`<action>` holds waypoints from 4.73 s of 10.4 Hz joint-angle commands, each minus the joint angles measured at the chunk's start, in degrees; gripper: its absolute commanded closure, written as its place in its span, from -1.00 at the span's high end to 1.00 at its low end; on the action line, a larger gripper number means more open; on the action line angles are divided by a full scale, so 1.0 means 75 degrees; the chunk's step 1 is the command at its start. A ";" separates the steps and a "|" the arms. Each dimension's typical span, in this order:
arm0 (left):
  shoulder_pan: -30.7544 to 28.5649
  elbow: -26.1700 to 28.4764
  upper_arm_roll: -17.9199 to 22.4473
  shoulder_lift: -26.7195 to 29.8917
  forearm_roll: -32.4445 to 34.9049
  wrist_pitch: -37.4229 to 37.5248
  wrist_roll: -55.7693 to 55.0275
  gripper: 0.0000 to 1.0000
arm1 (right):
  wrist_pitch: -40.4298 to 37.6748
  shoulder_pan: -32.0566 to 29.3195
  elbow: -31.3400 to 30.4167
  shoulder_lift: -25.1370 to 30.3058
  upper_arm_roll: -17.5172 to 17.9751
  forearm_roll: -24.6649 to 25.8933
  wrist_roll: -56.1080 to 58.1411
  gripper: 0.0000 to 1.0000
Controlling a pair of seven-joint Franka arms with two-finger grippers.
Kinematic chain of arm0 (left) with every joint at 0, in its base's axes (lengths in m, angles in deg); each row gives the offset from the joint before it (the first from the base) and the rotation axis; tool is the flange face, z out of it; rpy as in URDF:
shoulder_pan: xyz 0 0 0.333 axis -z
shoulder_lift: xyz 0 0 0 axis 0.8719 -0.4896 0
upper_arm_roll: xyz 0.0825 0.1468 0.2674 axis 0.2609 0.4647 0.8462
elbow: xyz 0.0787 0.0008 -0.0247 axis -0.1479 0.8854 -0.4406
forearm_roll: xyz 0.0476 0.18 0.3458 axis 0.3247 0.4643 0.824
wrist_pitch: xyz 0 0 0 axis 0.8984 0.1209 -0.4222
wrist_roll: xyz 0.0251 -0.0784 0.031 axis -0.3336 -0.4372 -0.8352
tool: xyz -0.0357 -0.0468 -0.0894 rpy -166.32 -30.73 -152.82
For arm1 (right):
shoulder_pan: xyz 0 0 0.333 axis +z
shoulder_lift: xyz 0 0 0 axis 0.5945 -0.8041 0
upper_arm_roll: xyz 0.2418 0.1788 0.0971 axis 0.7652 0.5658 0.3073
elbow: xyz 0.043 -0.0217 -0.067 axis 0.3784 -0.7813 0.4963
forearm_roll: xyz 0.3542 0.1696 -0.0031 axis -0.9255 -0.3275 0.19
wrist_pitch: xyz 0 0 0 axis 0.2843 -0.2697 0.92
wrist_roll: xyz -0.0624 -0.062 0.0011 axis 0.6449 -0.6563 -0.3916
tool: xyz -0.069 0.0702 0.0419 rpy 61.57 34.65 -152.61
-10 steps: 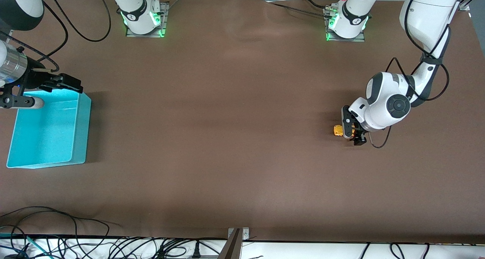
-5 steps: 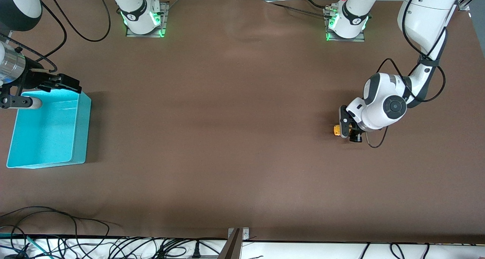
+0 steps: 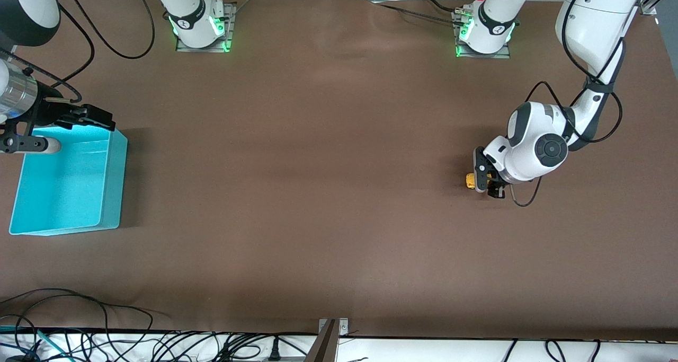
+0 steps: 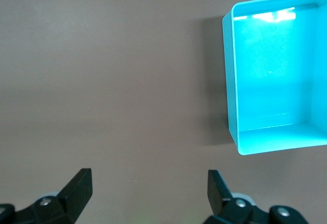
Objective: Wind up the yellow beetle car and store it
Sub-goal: 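Close the left gripper on the yellow car, pressing it down, then drag the car backward along the table with the left gripper, then open the left gripper and lift it, letting the car roll, then move the right gripper over the car while the left gripper retracts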
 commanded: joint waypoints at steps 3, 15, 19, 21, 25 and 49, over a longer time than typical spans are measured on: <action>-0.0640 -0.0188 0.0010 -0.0294 0.0221 0.0181 0.0910 -1.00 | -0.0139 -0.0043 0.0129 -0.0060 -0.0049 -0.0137 0.0272 1.00; -0.2529 -0.1102 0.0314 -0.0717 0.0233 0.0252 0.3256 -1.00 | -0.0151 -0.0066 0.0176 -0.0002 -0.0224 -0.0149 0.0494 1.00; -0.2529 -0.1138 0.0315 -0.0694 0.0210 0.0334 0.3280 -0.66 | -0.0174 -0.0078 0.0187 0.0021 -0.0354 -0.0137 0.0694 1.00; -0.2703 -0.1149 0.0280 -0.0670 0.0151 0.0415 0.3326 0.99 | -0.0128 -0.0078 0.0188 -0.0002 -0.0366 -0.0137 0.0694 1.00; -0.2553 -0.2060 -0.0035 -0.0260 0.0104 0.2742 0.2729 1.00 | 0.0002 -0.0078 0.0199 -0.0049 -0.0354 -0.0137 0.0694 1.00; -0.1902 -0.4771 -0.2513 0.1988 0.0104 0.8080 -0.7909 1.00 | 0.1241 0.0297 -0.1052 -0.0354 -0.0283 0.0636 0.6560 1.00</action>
